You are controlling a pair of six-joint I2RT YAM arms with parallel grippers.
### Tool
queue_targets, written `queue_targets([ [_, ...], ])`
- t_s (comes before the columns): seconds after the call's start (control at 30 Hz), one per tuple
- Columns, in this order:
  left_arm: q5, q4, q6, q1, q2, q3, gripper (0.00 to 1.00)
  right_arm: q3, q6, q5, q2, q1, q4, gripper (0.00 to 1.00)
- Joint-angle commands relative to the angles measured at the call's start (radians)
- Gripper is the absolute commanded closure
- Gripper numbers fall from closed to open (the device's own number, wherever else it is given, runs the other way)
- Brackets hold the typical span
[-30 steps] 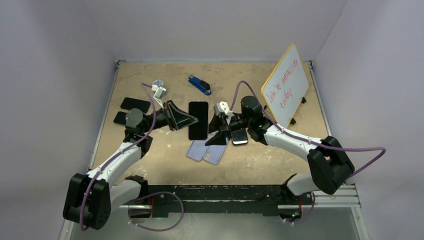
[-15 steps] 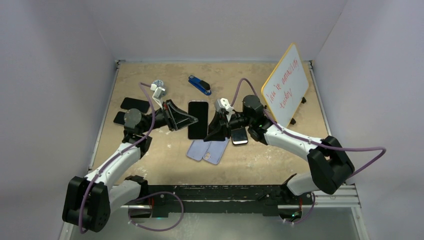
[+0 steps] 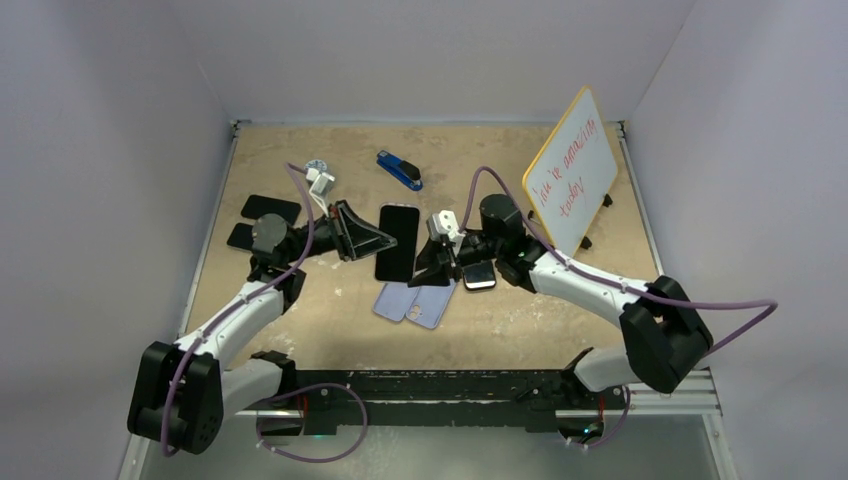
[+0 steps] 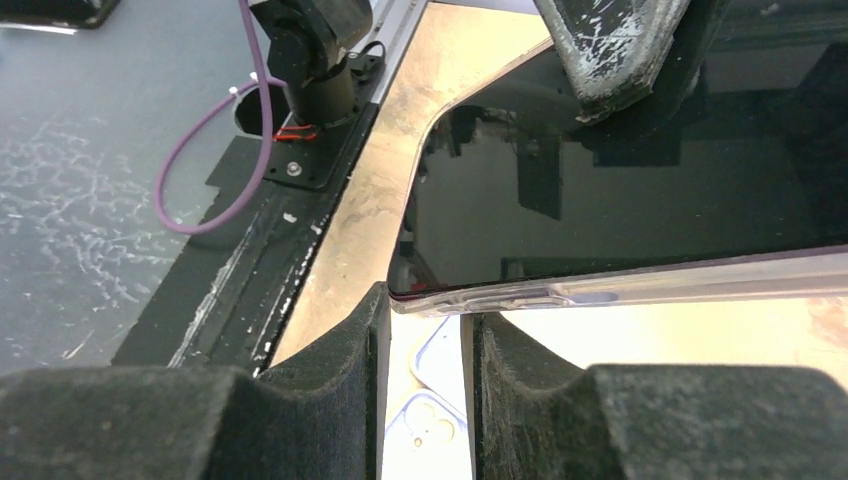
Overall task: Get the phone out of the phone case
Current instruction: Remove the phone case from the phone.
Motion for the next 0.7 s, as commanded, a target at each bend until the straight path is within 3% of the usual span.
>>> queue_targets([
  [0.0,-0.058,0.083,-0.106,0.001,0.011,0.009,1.00,0.016,-0.156,0.100,-0.049,0.032,0.038,1.00],
  [0.3,-0.003,0.211,-0.218,-0.009,0.002,-0.038,1.00,0.024,-0.184,0.227,-0.049,0.032,0.084,1.00],
  [0.5,0.000,0.220,-0.232,-0.032,-0.021,-0.047,1.00,0.036,-0.087,0.215,-0.031,0.031,0.159,1.00],
  [0.67,-0.012,0.233,-0.242,-0.102,-0.009,-0.049,1.00,0.040,-0.047,0.306,-0.008,0.031,0.231,1.00],
])
